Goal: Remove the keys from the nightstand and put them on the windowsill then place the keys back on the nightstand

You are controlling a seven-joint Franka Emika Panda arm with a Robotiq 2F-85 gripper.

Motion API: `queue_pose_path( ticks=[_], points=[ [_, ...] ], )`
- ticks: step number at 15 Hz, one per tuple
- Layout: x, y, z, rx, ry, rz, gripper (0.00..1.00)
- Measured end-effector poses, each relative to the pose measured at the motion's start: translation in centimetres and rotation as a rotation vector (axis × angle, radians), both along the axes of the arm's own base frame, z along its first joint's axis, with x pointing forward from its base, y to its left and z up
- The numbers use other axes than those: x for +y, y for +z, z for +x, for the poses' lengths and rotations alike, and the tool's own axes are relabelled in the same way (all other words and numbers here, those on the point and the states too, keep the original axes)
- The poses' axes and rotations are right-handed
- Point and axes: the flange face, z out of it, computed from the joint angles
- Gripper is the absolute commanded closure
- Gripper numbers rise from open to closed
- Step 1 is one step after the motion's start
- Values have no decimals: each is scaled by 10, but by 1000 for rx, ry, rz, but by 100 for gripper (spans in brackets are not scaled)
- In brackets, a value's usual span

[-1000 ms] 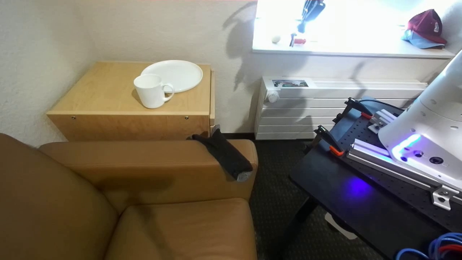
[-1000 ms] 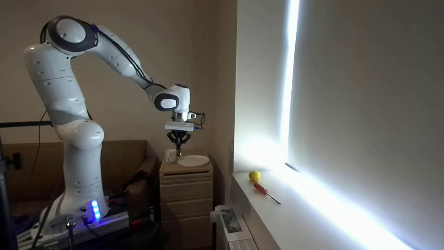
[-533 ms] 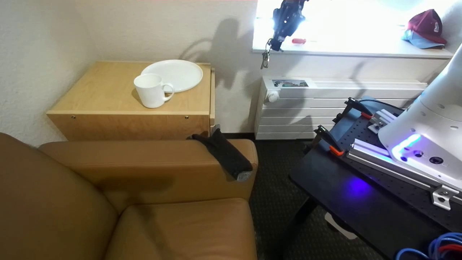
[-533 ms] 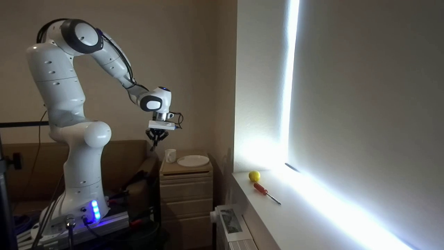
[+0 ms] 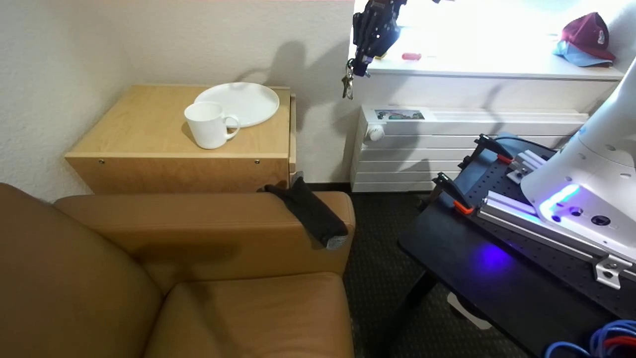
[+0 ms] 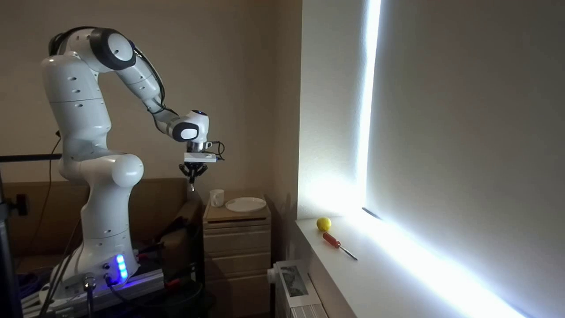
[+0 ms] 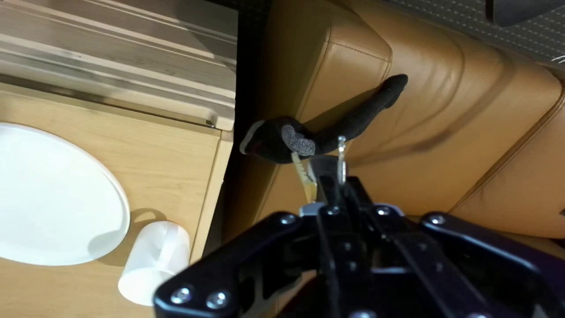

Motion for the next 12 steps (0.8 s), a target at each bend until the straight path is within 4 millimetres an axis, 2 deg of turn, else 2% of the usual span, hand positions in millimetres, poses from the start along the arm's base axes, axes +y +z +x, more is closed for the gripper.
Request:
queue_pose_path(
  ticks=[2, 5, 8, 11, 12],
  points=[
    [-5, -13, 5, 15, -29, -32, 98],
    [-1, -55, 19, 38, -79, -69, 98],
    [22, -86, 42, 21, -129, -69, 98],
    [52, -98, 68, -39, -180, -39, 98],
    [60, -101, 75, -61, -190, -34, 93]
  ],
)
